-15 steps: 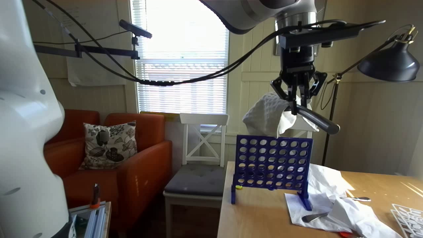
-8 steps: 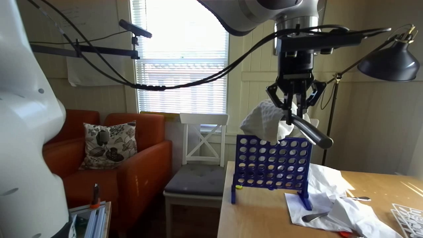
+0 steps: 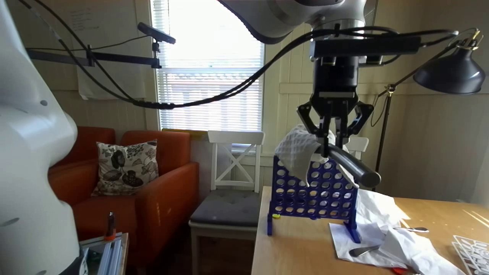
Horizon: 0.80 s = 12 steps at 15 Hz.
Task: Use the spatula to put the white towel on the blue gameboard.
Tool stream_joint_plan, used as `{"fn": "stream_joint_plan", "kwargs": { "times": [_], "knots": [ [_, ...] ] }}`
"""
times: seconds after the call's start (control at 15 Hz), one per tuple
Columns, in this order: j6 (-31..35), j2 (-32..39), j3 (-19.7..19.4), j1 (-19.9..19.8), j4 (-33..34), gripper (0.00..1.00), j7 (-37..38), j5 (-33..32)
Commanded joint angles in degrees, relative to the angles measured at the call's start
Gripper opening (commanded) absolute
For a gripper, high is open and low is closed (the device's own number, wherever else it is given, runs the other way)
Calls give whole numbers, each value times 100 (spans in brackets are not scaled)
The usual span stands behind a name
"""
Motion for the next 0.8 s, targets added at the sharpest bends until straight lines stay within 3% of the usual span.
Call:
{"fn": "stream_joint_plan", "kwargs": {
  "times": [0.0, 0.4, 0.73],
  "knots": [
    [-277, -201, 22, -60, -186, 6, 229, -717],
    [123, -124, -280, -311, -145, 6, -84, -1760],
    [809, -181, -529, -458, -46, 6, -737, -2105]
  ]
}}
